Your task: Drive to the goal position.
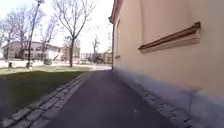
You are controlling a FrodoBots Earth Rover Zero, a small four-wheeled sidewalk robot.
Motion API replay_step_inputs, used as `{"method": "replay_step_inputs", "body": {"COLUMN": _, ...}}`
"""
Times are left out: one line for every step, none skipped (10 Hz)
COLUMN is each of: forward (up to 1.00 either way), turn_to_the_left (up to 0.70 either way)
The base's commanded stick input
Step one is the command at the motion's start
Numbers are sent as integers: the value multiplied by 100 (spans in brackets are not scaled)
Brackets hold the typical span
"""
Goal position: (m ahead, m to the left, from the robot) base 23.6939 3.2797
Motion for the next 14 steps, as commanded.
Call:
{"method": "replay_step_inputs", "body": {"forward": 85, "turn_to_the_left": 0}}
{"method": "replay_step_inputs", "body": {"forward": 85, "turn_to_the_left": 0}}
{"method": "replay_step_inputs", "body": {"forward": 85, "turn_to_the_left": 23}}
{"method": "replay_step_inputs", "body": {"forward": 85, "turn_to_the_left": 34}}
{"method": "replay_step_inputs", "body": {"forward": 85, "turn_to_the_left": 34}}
{"method": "replay_step_inputs", "body": {"forward": 85, "turn_to_the_left": 34}}
{"method": "replay_step_inputs", "body": {"forward": 85, "turn_to_the_left": 34}}
{"method": "replay_step_inputs", "body": {"forward": 85, "turn_to_the_left": 20}}
{"method": "replay_step_inputs", "body": {"forward": 85, "turn_to_the_left": 0}}
{"method": "replay_step_inputs", "body": {"forward": 85, "turn_to_the_left": 0}}
{"method": "replay_step_inputs", "body": {"forward": 85, "turn_to_the_left": 0}}
{"method": "replay_step_inputs", "body": {"forward": 85, "turn_to_the_left": 0}}
{"method": "replay_step_inputs", "body": {"forward": 85, "turn_to_the_left": 0}}
{"method": "replay_step_inputs", "body": {"forward": 85, "turn_to_the_left": 0}}
